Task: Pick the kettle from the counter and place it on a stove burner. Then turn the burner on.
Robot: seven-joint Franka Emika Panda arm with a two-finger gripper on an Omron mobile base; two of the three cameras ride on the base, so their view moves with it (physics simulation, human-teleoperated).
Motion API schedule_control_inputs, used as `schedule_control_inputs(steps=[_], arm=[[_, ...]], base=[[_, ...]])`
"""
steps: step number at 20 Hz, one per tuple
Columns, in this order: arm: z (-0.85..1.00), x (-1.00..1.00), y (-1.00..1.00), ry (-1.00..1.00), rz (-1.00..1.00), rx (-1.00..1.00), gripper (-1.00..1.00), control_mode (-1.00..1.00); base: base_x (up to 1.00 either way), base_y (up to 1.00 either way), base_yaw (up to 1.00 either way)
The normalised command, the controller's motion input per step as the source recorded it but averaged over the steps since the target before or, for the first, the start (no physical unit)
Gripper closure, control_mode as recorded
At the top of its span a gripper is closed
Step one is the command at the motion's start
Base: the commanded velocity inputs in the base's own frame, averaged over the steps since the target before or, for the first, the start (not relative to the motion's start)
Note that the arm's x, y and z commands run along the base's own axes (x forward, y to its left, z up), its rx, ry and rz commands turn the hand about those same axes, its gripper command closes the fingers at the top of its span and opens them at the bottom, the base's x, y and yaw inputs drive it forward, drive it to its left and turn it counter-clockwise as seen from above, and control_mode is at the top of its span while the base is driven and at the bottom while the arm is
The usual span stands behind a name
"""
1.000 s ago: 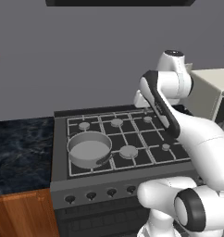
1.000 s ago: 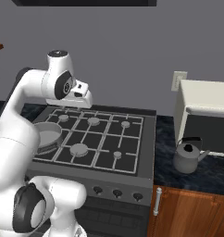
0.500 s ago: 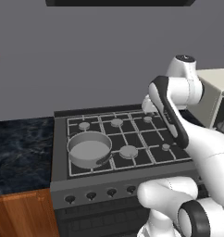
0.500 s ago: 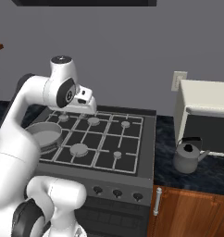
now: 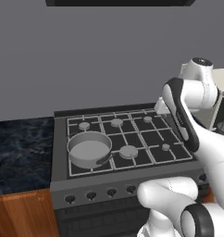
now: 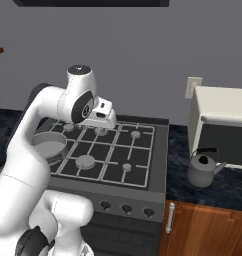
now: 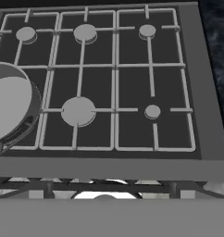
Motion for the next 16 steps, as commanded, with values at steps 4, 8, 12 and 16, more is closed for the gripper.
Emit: schedule_control_inputs(steps=[4, 8, 12, 16], arm=[[-0.08, -0.04, -0.37, -0.04, -0.11, 0.0, -1.0, -1.0], [-0.1, 0.0, -0.37, -0.05, -0.15, 0.0, -1.0, -1.0], [-0.11, 0.0, -0.38, -0.05, -0.18, 0.0, -1.0, -1.0], [-0.04, 0.0, -0.43, -0.03, -0.17, 0.02, -1.0, -1.0]], base=[[0.0, 0.0, 0.0], [0.0, 0.0, 0.0], [0.0, 0.0, 0.0], [0.0, 0.0, 0.0]])
